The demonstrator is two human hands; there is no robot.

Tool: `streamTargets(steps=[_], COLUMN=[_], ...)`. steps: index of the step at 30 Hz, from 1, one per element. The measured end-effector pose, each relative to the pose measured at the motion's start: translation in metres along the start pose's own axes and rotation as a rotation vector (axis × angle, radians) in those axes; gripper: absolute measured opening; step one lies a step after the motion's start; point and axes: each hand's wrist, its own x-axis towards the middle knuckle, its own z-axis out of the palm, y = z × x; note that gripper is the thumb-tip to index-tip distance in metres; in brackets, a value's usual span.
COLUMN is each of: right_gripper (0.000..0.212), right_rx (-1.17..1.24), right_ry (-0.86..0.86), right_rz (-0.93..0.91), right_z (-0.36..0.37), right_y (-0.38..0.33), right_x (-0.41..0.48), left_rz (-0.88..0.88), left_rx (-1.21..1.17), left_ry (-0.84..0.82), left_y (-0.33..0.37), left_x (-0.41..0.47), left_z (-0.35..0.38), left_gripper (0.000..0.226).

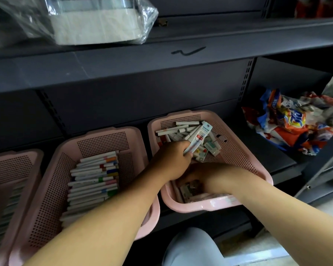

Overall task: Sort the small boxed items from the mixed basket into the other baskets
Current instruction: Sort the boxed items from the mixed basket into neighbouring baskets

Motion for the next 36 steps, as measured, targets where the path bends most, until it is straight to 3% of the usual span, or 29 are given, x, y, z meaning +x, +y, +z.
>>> streamTargets(steps=[11, 13, 15, 16, 20, 25, 26, 29, 30, 33, 36], right_gripper=[0.043, 0.034, 0.009, 0.012, 0.018, 0.015, 0.017, 0.040, 0.038, 0.021, 0.031], right_rx=[-0.047, -0.048, -0.139, -0.131, 0.202, 0.138, 0.207, 0.120, 0.130, 0.220, 0.285], right_ry=[-0.001, 0.036, 0.076, 0.084, 0.093, 0.149, 0.139, 0.074, 0.080, 0.220, 0.409], right_rz=[0.198, 0.282, 0.323, 0.352, 0.521, 0.474, 0.484, 0.430, 0.424, 0.397, 0.360], right_z=[0.006, 0.007, 0.005, 0.005, 0.009, -0.001, -0.001, -0.012, -0.018, -0.033, -0.048], right_y=[0.015, 0.020, 0.023, 0.023, 0.023, 0.015, 0.016, 0.012, 0.008, 0.002, -0.008], right_x=[0.005, 0.004, 0.001, 0.000, 0.003, -0.011, -0.011, -0.018, -0.021, -0.025, -0.022], left_rz=[0.003, 0.015, 0.009, 0.004, -0.012, -0.033, -0.041, -0.055, -0.048, -0.040, -0.040], left_rx=[-0.049, -0.098, -0.142, -0.146, -0.115, -0.155, -0.172, -0.205, -0.206, -0.230, -0.211], left_ry=[-0.001, 0.007, 0.006, 0.002, -0.010, 0.027, 0.045, 0.062, 0.069, 0.093, 0.116], left_y=[0.002, 0.001, 0.001, 0.001, 0.004, 0.011, 0.013, 0.016, 0.017, 0.016, 0.009], left_x=[-0.003, -0.004, -0.004, -0.004, -0.002, 0.001, 0.000, -0.002, -0.004, -0.012, -0.025], left_z=[-0.003, -0.003, -0.003, -0.003, -0.005, -0.014, -0.017, -0.025, -0.029, -0.047, -0.071], left_gripper=[0.022, 0.027, 0.025, 0.020, 0.012, 0.016, 0.017, 0.011, 0.009, 0.008, 0.017])
